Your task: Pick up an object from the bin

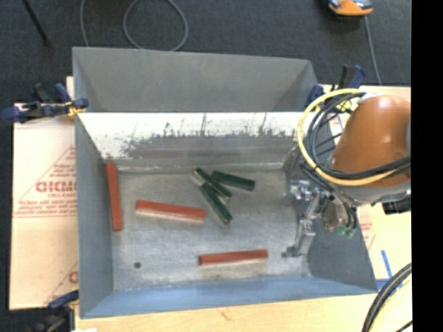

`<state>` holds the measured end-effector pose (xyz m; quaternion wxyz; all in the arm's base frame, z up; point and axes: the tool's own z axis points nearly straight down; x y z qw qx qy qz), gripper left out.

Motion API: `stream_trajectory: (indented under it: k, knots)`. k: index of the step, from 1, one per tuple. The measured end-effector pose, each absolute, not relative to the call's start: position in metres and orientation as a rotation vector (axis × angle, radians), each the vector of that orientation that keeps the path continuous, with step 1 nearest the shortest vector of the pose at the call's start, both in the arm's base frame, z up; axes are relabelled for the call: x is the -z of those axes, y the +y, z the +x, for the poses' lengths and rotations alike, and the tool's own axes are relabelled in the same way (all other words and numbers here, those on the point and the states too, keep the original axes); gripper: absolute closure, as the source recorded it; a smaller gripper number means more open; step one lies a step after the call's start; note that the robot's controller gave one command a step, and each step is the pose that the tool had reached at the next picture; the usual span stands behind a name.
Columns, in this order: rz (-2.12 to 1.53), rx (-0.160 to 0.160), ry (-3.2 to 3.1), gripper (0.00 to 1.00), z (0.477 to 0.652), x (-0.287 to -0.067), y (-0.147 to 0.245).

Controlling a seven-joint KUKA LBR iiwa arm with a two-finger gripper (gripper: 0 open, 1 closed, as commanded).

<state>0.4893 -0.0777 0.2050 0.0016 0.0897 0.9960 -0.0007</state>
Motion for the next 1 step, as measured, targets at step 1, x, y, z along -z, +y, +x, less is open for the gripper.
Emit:
stream_trajectory:
  k: [1]
  knots:
    - [0.563,-0.002,3.091,0.00,0.4920,-0.0678,-0.0944]
